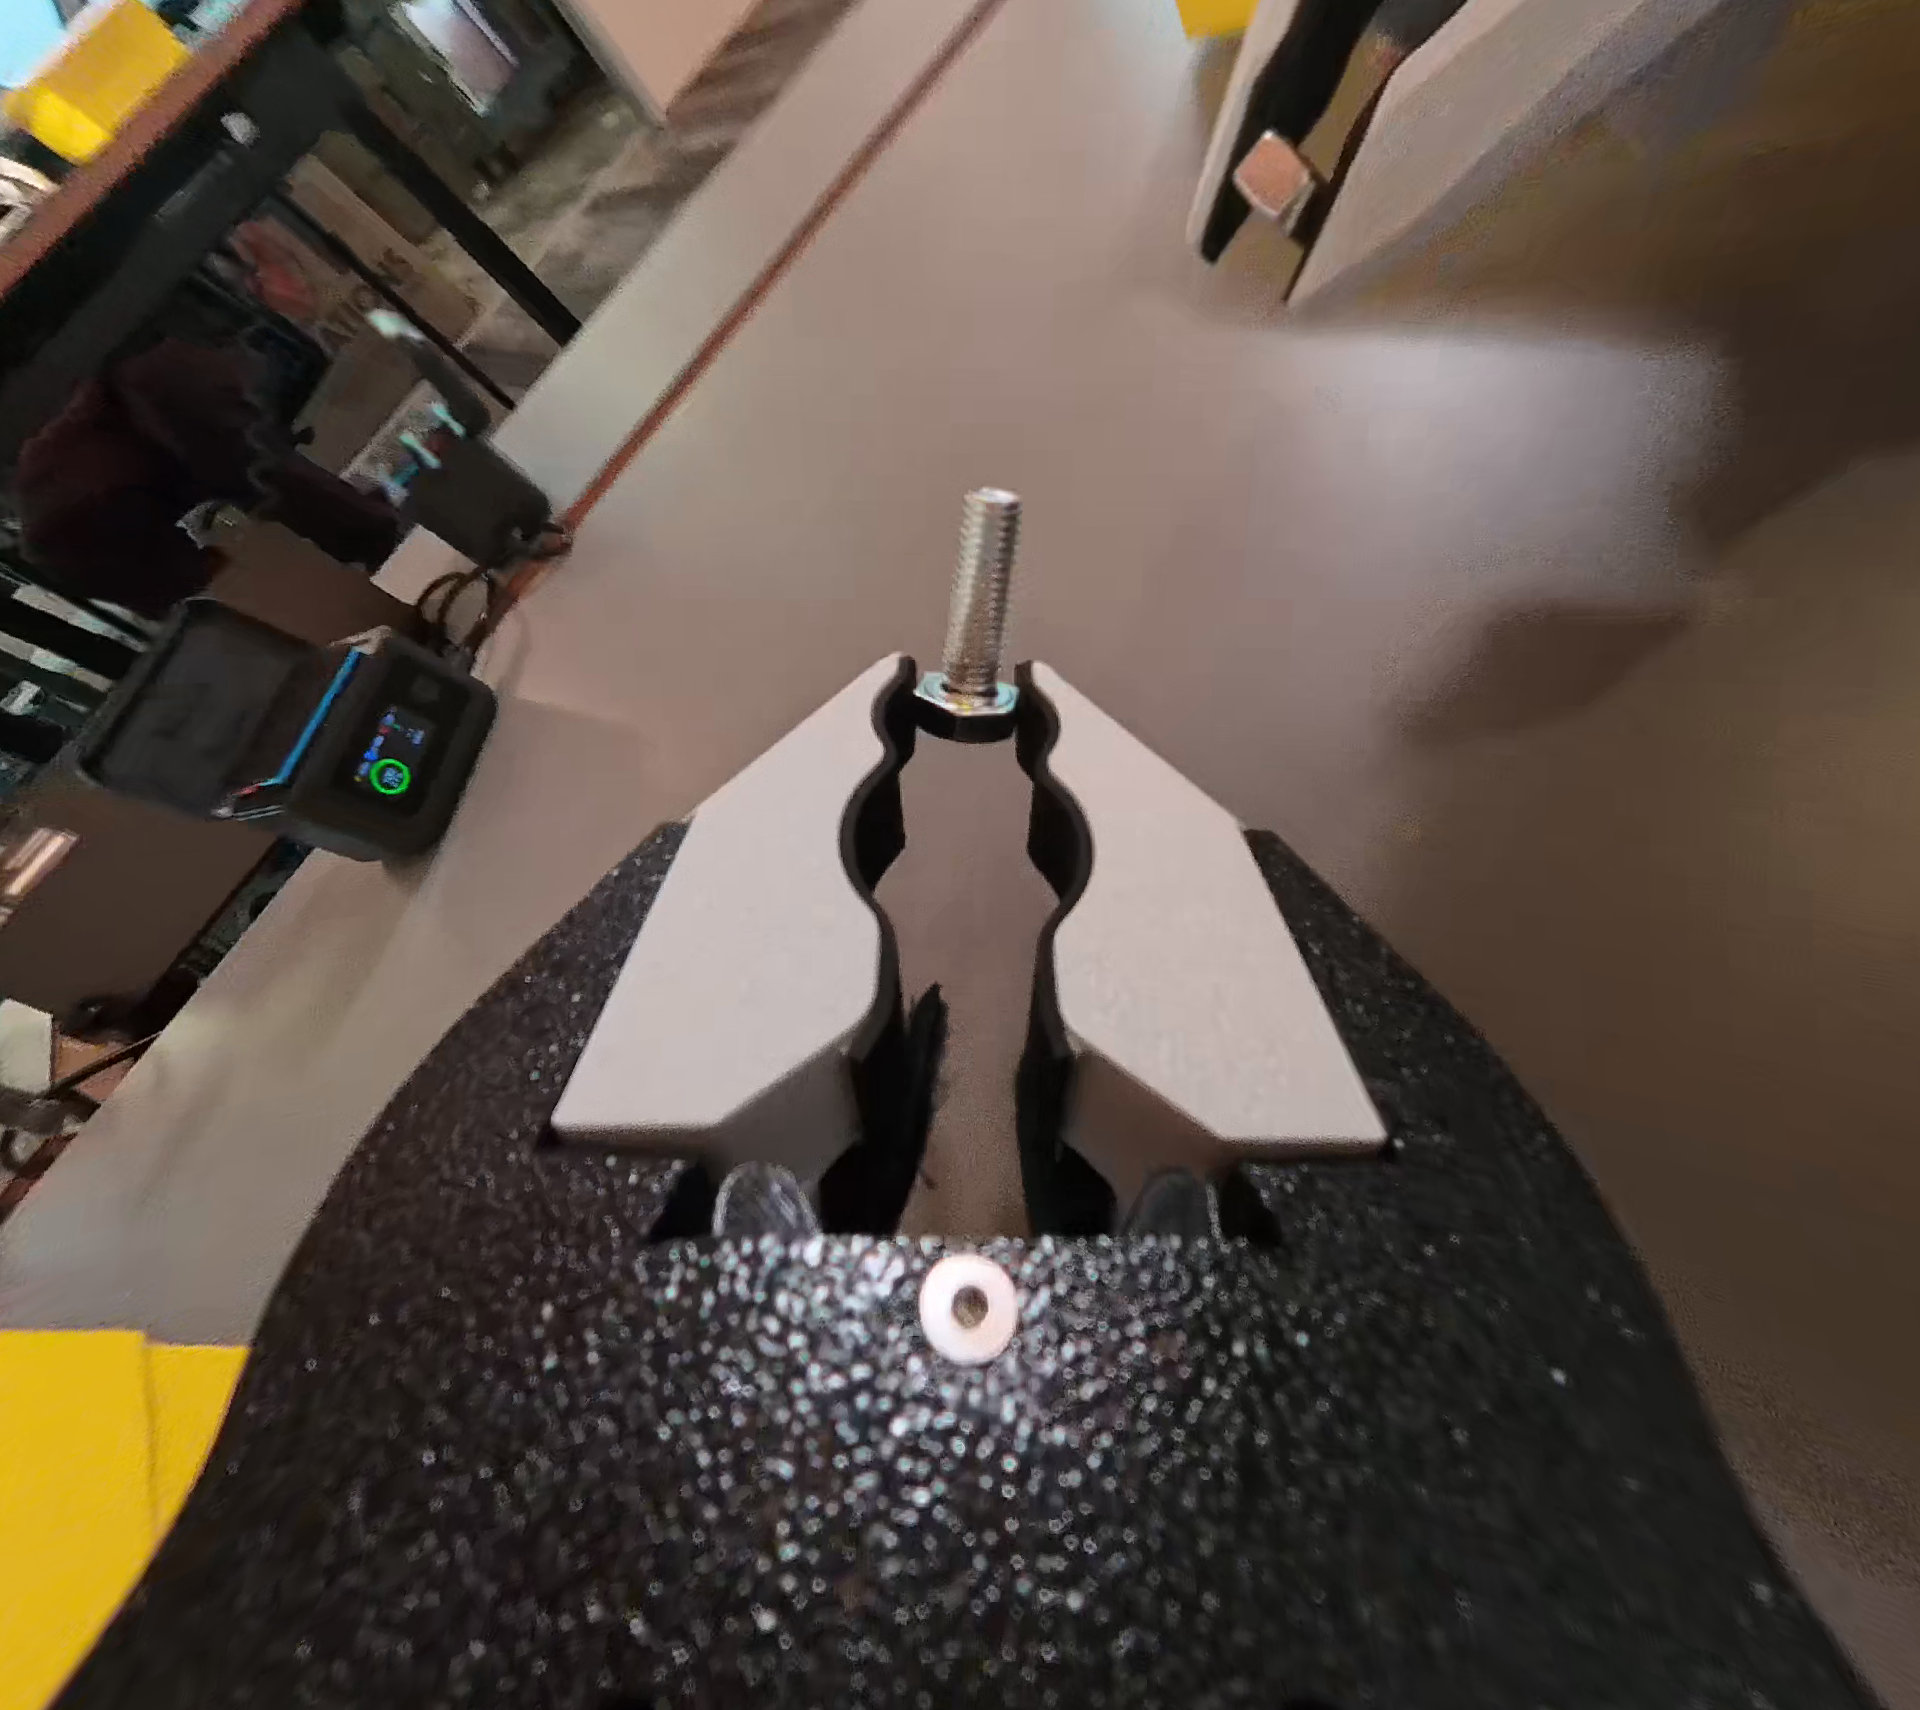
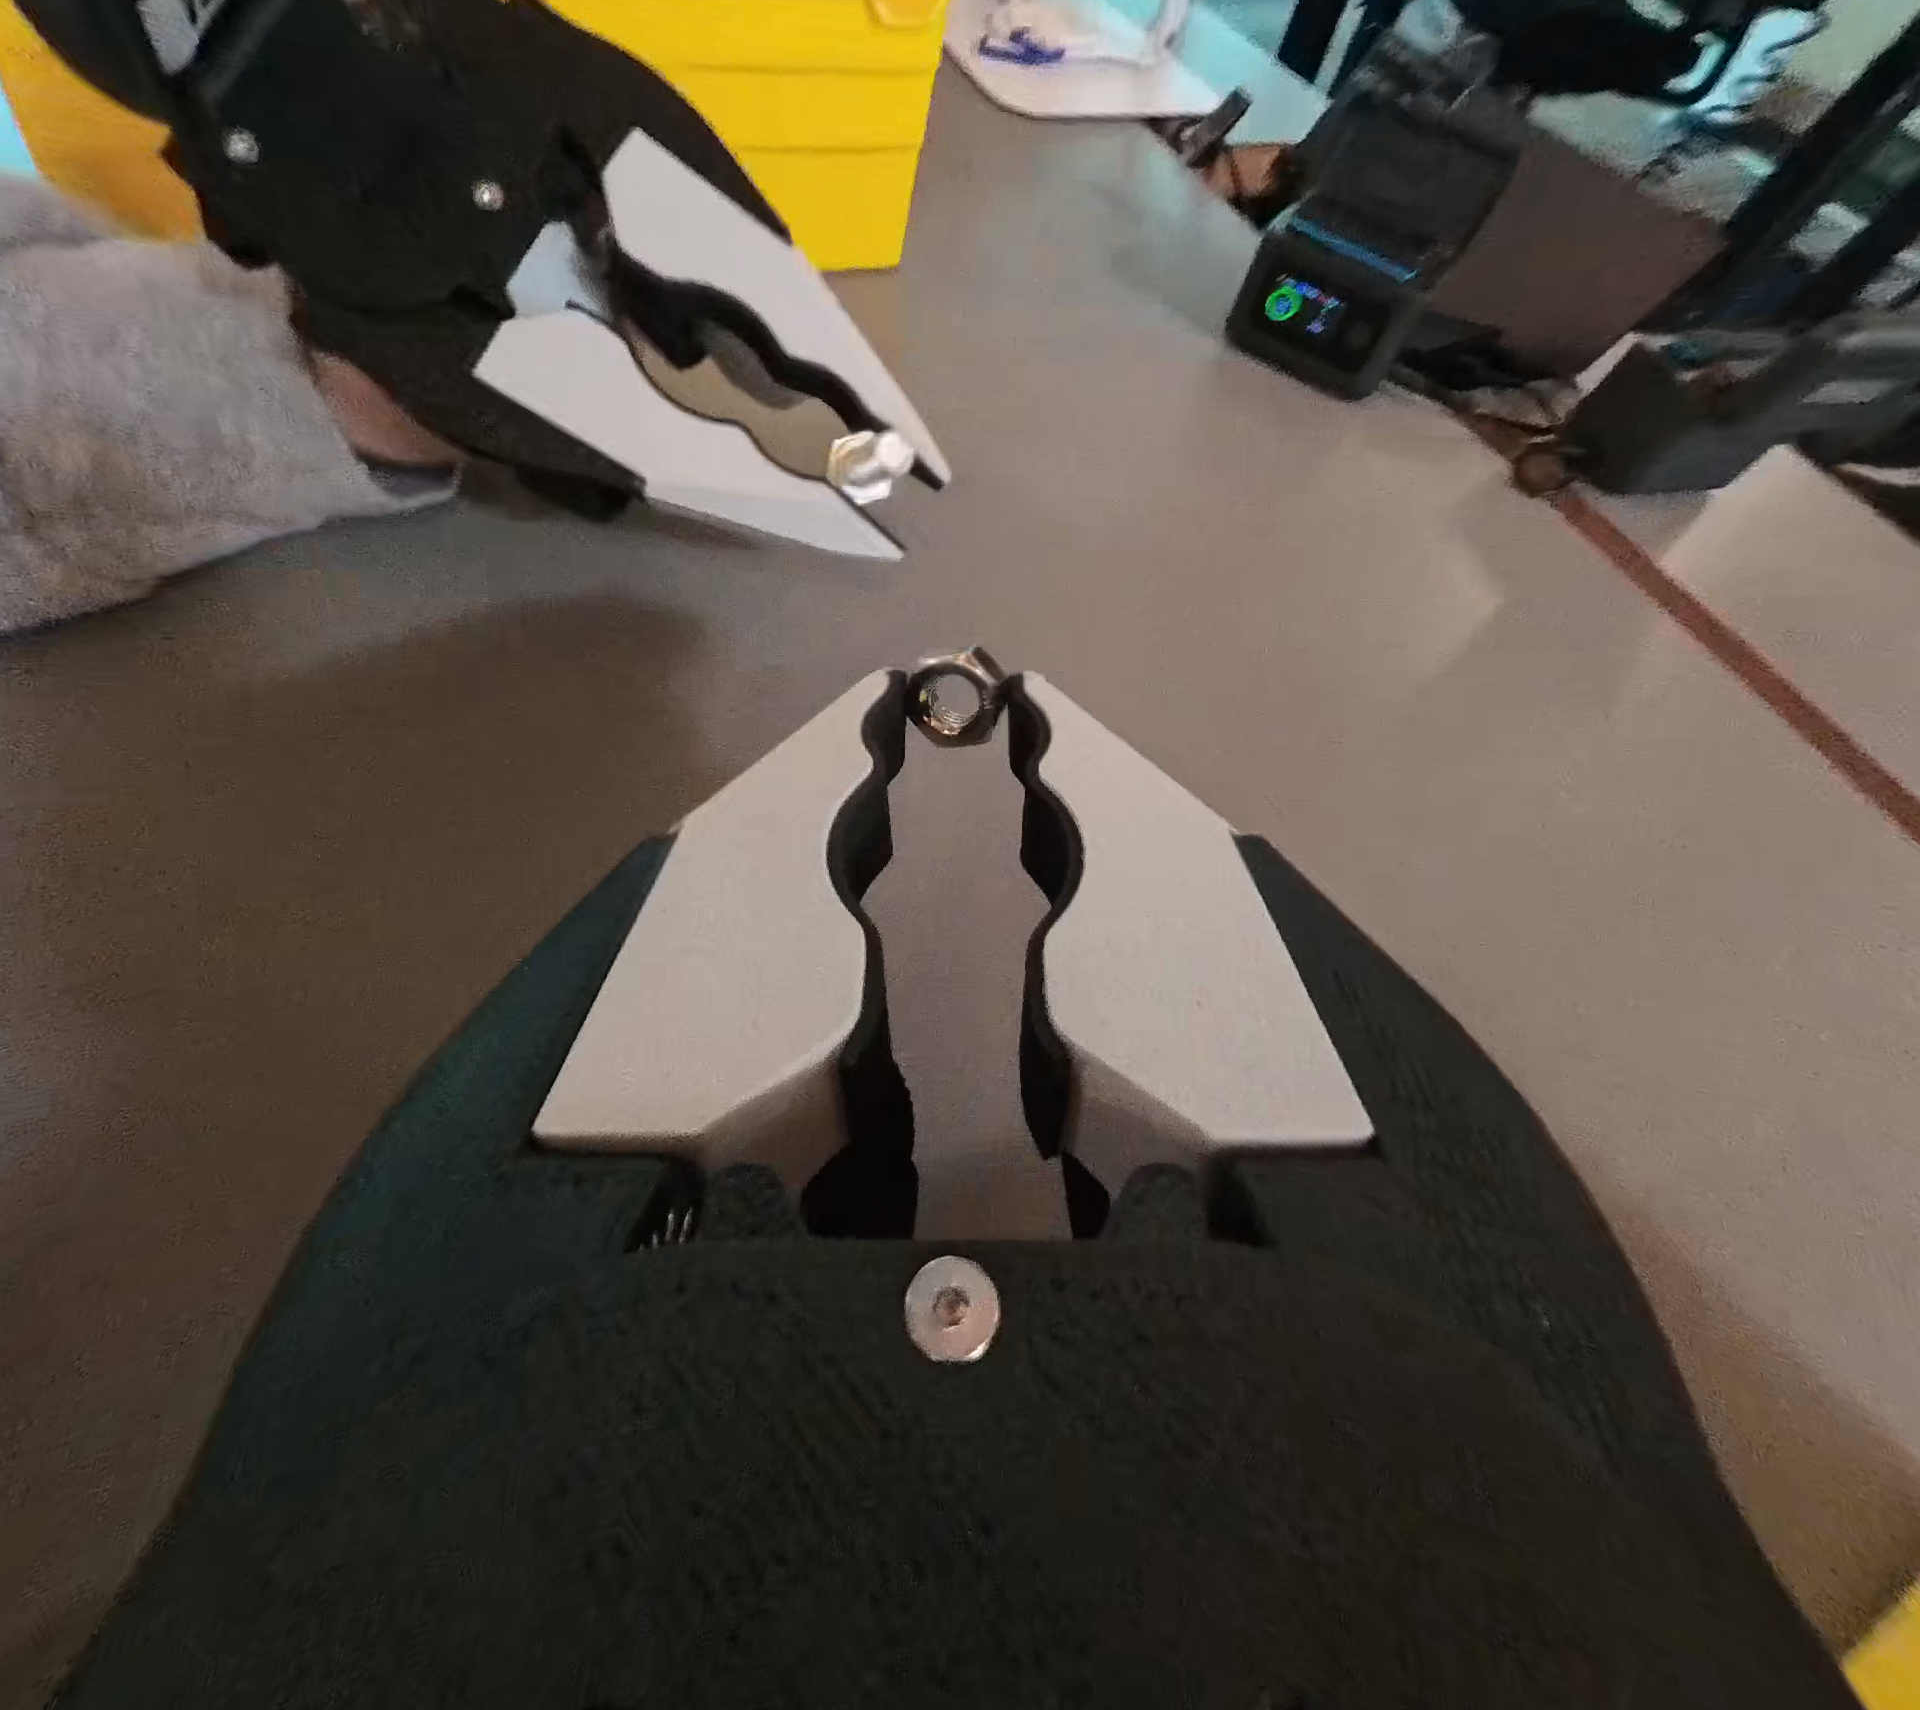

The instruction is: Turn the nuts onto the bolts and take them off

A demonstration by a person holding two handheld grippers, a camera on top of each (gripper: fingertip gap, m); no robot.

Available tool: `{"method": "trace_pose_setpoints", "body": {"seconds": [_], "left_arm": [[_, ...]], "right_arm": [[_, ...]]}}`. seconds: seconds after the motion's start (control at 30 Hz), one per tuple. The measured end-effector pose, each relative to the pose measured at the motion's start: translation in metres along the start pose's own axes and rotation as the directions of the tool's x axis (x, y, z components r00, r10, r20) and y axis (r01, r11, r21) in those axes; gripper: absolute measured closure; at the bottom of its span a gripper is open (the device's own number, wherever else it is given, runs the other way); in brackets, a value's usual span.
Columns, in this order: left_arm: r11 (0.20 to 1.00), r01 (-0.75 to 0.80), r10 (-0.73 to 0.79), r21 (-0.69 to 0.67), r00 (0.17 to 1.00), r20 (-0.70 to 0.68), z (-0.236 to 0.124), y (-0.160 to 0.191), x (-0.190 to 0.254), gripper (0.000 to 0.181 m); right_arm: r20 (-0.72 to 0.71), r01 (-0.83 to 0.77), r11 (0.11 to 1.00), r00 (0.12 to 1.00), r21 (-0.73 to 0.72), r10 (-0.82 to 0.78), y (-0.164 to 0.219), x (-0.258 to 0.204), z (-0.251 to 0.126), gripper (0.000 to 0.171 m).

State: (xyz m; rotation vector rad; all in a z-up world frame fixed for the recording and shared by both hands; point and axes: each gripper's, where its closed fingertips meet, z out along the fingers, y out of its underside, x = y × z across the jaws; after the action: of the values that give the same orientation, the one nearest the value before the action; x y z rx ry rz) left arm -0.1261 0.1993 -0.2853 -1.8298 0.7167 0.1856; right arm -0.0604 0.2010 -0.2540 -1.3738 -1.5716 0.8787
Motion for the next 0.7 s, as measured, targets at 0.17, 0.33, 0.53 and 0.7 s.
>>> {"method": "trace_pose_setpoints", "body": {"seconds": [0.17, 0.33, 0.53, 0.7], "left_arm": [[0.969, 0.123, -0.131, 0.215, 0.991, 0.026, -0.012, -0.032, -0.01, 0.164], [0.894, 0.286, -0.276, 0.345, 0.958, -0.078, -0.021, -0.051, -0.009, 0.164], [0.896, 0.258, -0.221, 0.362, 0.965, -0.141, -0.02, -0.064, 0.012, 0.164], [0.912, 0.221, -0.17, 0.346, 0.97, -0.173, -0.017, -0.066, 0.026, 0.164]], "right_arm": [[-0.401, 0.046, 0.996, 0.916, 0.073, -0.013, -0.056, 0.033, -0.078, 0.153], [-0.633, -0.31, 0.896, 0.773, -0.318, 0.042, 0.027, 0.07, -0.198, 0.153], [-0.667, -0.683, 0.369, 0.72, -0.63, 0.193, 0.182, 0.065, -0.265, 0.153], [-0.663, -0.69, 0.363, 0.716, -0.626, 0.218, 0.207, 0.086, -0.265, 0.153]]}}
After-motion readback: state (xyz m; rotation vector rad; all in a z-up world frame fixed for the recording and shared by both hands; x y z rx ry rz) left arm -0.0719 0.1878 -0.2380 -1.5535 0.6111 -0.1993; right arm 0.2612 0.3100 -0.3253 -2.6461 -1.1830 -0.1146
